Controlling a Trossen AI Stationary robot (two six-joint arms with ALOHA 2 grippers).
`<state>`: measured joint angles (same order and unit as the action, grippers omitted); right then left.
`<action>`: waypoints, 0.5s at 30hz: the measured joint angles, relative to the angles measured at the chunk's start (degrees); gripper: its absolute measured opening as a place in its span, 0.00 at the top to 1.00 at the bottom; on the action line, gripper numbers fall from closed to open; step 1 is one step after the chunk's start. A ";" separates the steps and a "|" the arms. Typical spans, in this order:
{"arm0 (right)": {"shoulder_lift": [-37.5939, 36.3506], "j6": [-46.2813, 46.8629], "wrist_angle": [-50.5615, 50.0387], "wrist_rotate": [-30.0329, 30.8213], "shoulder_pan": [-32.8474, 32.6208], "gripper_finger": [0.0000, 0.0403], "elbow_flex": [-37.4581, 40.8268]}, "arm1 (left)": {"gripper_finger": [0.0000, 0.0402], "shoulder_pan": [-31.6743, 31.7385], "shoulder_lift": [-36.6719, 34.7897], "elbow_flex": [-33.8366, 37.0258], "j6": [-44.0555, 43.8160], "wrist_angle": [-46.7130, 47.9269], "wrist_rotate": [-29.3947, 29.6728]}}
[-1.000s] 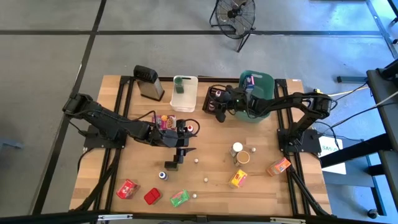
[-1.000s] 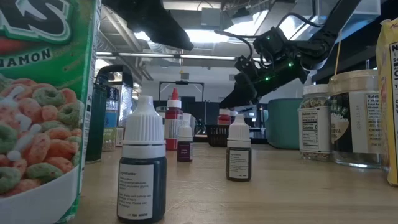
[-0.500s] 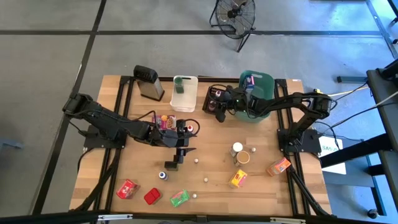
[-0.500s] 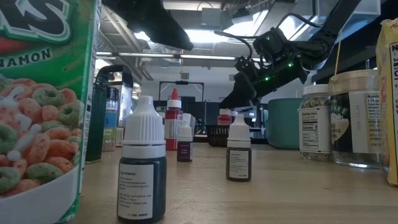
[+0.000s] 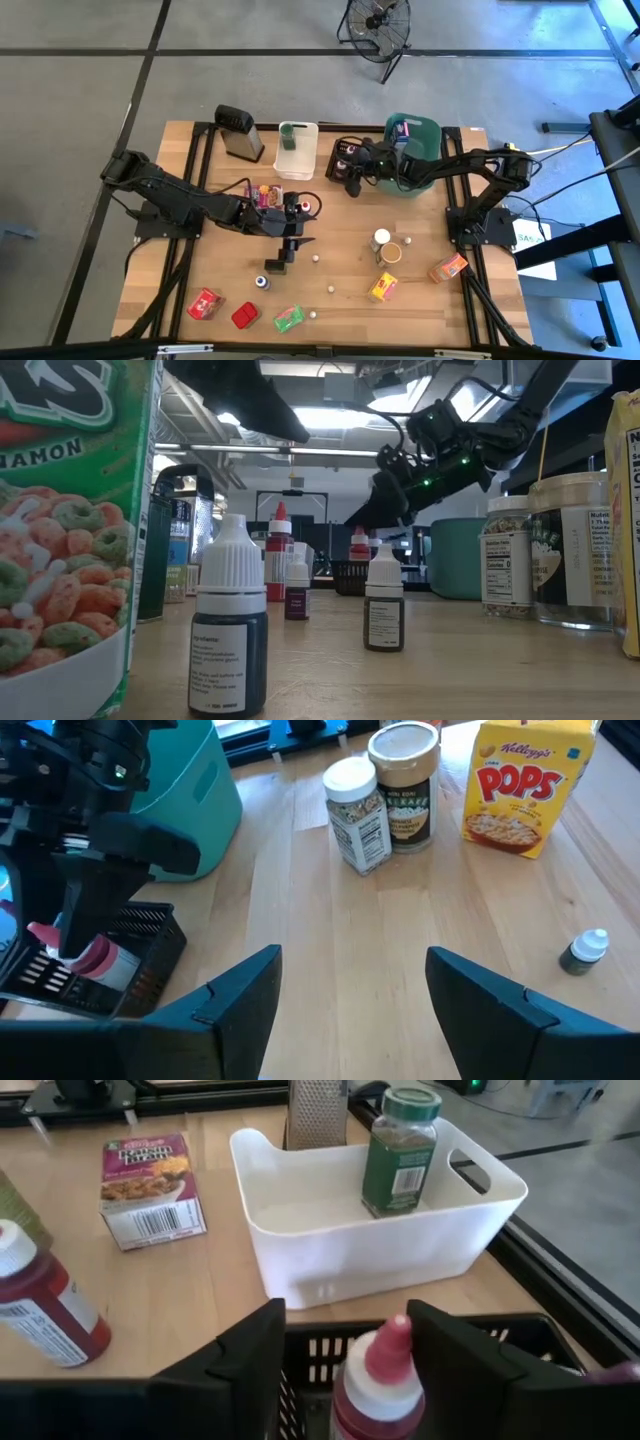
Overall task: Pick & Place Kitchen Items
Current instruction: Put the large pink food coloring bottle into the black bin, then put the yellow cereal box into the green bin
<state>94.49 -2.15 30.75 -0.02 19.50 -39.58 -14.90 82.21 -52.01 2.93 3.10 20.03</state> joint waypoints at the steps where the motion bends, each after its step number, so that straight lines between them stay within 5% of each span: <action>1: -0.04 0.00 -0.51 0.39 -0.16 0.45 -0.52 | 0.39 0.00 0.00 0.00 0.12 0.04 0.00; 15: -7.76 -0.44 -15.58 10.78 -4.70 0.34 -4.99 | 0.40 0.00 0.00 -0.02 -0.22 0.28 0.00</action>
<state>86.73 -2.59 15.17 10.76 14.80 -44.57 -14.90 82.21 -52.03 2.72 3.37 20.03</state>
